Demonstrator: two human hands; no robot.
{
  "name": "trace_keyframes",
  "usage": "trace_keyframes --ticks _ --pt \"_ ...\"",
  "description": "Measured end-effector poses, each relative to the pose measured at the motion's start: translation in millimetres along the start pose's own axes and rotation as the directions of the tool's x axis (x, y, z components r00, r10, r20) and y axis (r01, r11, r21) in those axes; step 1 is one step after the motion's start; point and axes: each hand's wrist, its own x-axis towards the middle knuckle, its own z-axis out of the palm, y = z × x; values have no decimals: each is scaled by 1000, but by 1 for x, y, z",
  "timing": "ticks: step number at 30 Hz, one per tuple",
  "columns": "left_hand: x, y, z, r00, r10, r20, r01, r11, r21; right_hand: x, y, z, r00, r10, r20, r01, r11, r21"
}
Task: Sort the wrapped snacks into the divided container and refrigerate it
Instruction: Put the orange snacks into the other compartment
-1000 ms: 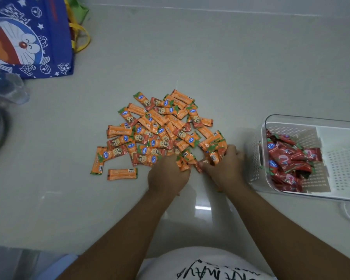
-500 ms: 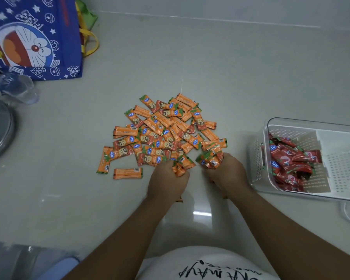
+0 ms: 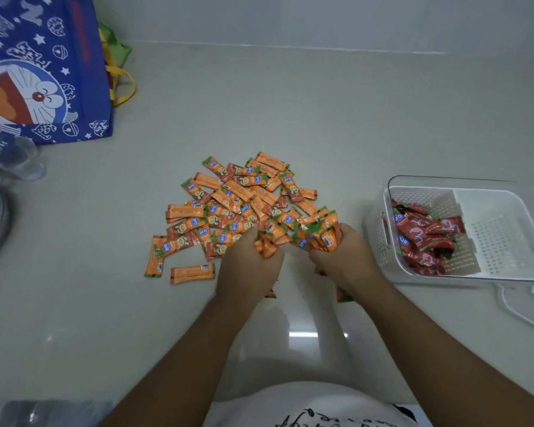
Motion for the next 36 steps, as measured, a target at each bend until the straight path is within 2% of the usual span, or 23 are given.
trace_keyframes --ticks 5,11,15,24,28,36 --pt "3 49 -7 990 121 -69 -124 992 -32 -12 -31 -42 987 -125 -99 132 988 75" --pt "-10 114 16 976 179 -122 -187 981 -57 -13 -35 -118 978 -178 -106 188 977 101" --pt "-19 154 54 983 154 -105 -162 984 -79 -4 -8 -175 969 -191 -159 212 969 130" --pt "-33 203 138 984 164 -72 -167 984 -52 38 91 -258 964 -136 -230 132 991 -33" --pt "-36 213 153 986 149 -74 -150 989 -1 53 122 -260 975 -131 -179 100 980 -171" --pt "-36 219 175 993 112 -34 -109 991 74 72 133 -241 989 -121 86 144 922 -358"
